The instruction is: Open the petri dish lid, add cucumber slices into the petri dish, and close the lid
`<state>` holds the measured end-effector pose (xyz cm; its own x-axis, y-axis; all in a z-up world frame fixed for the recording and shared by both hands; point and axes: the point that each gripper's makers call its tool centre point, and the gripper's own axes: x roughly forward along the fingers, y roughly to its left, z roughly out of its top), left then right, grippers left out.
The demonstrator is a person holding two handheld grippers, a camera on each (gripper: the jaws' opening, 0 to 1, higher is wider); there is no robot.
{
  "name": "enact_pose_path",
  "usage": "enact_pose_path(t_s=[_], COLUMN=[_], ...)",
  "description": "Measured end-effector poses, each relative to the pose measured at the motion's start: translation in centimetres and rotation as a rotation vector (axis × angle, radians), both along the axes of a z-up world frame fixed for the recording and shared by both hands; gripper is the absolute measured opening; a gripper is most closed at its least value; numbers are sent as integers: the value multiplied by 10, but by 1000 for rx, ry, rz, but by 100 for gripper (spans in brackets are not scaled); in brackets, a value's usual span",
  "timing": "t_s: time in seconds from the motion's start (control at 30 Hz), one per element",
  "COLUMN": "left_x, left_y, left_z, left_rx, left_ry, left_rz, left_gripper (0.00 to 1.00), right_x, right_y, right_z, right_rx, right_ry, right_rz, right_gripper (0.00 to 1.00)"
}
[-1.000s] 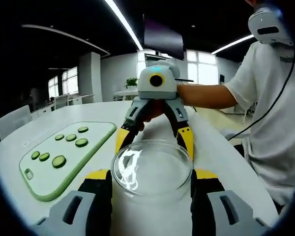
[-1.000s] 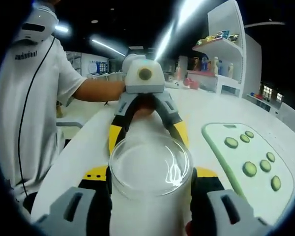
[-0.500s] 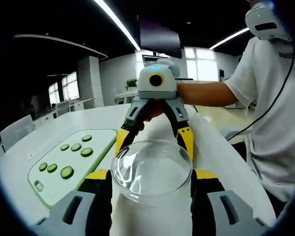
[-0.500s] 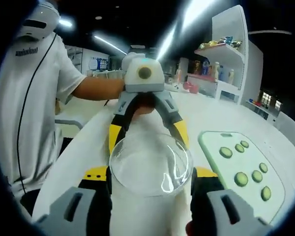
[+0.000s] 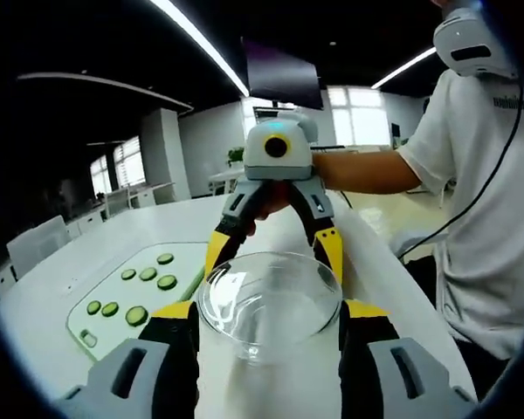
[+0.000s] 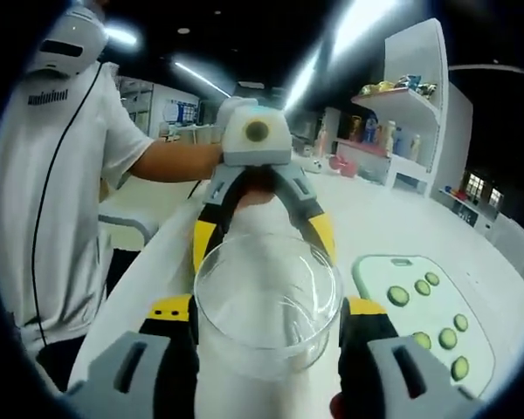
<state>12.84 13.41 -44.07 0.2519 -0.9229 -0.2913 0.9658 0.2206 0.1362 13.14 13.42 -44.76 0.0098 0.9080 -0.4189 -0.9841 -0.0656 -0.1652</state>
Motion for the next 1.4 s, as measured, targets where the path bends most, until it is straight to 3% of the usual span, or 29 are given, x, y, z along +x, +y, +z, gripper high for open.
enact_pose_path(t_s=[0.9,1.4], left_x=[-19,-20], left_y=[75,111], left_z=[4,-8], left_rx=[5,23], left_ry=[-27,-15], left_rz=[141,224], left_gripper=[64,64], right_x=[-11,-13], right_y=[75,113], right_z=[2,-11], right_rx=[-3,-35], right_ry=[-16,-20], right_rz=[148,220], right_gripper=[63,64])
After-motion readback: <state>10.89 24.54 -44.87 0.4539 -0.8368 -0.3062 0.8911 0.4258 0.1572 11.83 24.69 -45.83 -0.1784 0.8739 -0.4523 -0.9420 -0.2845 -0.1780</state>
